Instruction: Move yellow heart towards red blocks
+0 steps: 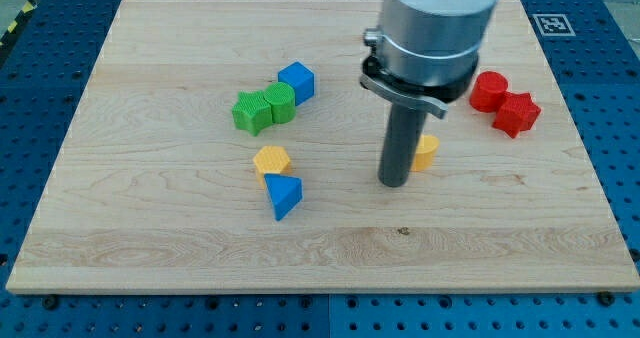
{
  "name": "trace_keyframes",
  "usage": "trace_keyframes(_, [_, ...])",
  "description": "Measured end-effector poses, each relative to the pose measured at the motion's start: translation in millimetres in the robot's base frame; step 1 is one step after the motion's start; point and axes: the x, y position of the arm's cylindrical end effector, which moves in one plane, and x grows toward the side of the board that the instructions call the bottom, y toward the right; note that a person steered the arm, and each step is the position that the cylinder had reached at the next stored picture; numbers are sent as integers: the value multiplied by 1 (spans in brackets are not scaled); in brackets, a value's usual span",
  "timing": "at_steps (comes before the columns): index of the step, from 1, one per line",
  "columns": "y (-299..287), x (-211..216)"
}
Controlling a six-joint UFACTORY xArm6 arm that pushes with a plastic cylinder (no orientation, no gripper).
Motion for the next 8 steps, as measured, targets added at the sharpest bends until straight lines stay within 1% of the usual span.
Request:
trace_keyframes(1, [2,-17])
trace_keyframes(2, [13,-15])
trace_keyframes(3, [3,3])
trace_keyframes(5, [57,1])
trace_keyframes(6, [47,-7])
trace_keyframes(7, [23,-13])
trace_keyframes(8, [23,-15])
